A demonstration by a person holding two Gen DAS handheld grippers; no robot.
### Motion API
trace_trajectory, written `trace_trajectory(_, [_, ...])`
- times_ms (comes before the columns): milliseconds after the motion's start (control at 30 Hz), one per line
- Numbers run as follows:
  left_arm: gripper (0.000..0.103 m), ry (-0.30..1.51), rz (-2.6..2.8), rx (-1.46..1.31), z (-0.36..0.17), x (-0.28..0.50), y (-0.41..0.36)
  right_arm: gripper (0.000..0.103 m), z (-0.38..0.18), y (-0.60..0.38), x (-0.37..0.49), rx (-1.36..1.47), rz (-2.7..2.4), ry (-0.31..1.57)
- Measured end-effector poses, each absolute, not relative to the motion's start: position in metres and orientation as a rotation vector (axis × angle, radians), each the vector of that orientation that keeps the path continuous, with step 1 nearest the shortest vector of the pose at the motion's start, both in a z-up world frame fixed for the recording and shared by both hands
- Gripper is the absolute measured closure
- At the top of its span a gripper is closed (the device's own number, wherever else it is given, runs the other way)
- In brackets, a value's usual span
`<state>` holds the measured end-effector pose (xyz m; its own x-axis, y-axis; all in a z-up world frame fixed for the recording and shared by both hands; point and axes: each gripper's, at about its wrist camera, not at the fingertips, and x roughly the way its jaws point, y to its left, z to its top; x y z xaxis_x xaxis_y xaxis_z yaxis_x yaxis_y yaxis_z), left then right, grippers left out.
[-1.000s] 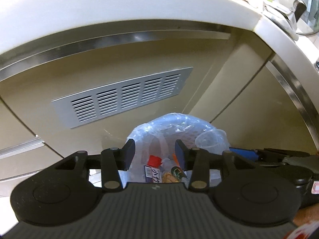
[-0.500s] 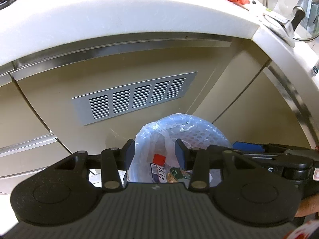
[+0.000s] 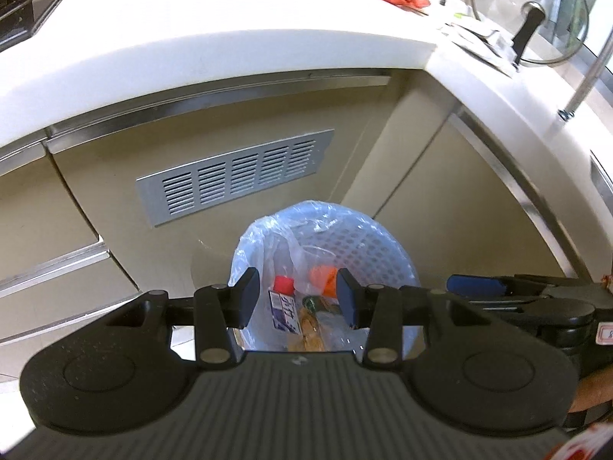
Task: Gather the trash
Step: 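Move both grippers up toward the counter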
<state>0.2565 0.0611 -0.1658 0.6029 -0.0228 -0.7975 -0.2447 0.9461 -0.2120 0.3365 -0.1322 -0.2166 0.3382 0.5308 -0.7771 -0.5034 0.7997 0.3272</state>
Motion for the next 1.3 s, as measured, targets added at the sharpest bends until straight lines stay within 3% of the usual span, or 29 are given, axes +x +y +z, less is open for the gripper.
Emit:
trace_trajectory(700, [0.059,0.802,0.015,-0.230,-0.081,0.208,0.044,0.031,-0.114,-0.179,0.280,0.111,0.584,0.893])
trace_trajectory(1167, [0.058,0.701,0.011,-0.174,-0.046,0.261,0.025,0.031,-0.076,-0.228,0.323,0.197,0.514,0.766])
trace_trajectory(1300, [0.054,0.676,0.005,-0.147,-0.037,0.295,0.016,0.031,-0.070,-0.243,0.348,0.216,0.504,0.740])
